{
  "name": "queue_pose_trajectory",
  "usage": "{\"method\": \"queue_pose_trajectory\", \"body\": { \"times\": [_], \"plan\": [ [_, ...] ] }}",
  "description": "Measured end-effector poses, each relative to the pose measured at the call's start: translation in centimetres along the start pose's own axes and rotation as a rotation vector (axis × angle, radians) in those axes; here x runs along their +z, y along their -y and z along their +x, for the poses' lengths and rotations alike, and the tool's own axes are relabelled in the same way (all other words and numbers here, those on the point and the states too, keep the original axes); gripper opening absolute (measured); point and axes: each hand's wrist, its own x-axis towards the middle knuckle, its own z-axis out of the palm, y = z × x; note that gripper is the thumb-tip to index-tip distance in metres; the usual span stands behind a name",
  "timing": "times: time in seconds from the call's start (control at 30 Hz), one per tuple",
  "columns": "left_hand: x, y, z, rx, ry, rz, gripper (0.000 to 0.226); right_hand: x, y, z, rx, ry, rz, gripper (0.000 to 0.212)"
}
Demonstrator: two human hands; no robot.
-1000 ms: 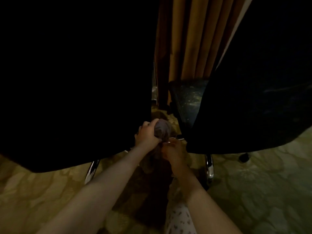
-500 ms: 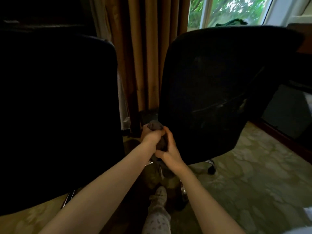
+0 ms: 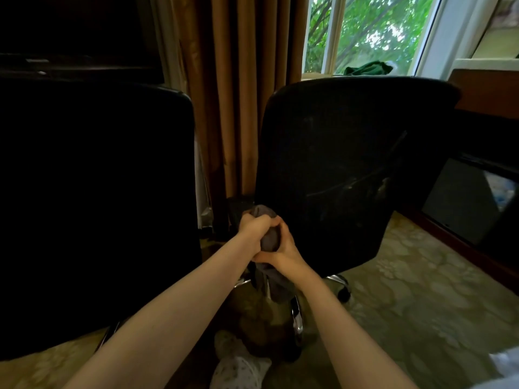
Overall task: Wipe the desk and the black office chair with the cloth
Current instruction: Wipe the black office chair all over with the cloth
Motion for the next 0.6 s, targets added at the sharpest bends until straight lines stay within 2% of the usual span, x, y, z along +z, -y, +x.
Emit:
{"method": "queue_pose_trajectory", "body": {
  "times": [0.1,0.3,0.37,0.43,0.47,0.6],
  "plan": [
    [0.3,-0.7,-0.6,0.01,0.031,0.022,0.046,0.1,0.5,-0.2,-0.044,-0.116,-0.059,0.105],
    [1.7,-4.8,-2.9,-0.028,0.172,0.007,0.04,-2.4,3.2,-1.0,-0.129,-0.367,-0.052,0.068],
    [2.6,-6.9,-3.9,-0.029,0.131,0.074,0.048,-3.8,4.7,-1.3,-0.164,-0.421,-0.081,0.055],
    [3.6,-8.5,-3.2,0.071,0.08,0.102,0.071,-5.1,6.3,-1.3,-0.215,-0.474,-0.101,0.049],
    [4.1,-9.1,-2.5,0.118,0.056,0.088,0.075,-5.7,7.1,-1.2,-0.246,-0.496,-0.106,0.048],
    [4.2,-12.9,-3.7,0.255,-0.034,-0.067,0.053,-8.1,10.5,0.0,-0.361,-0.656,-0.112,0.047]
  ]
}}
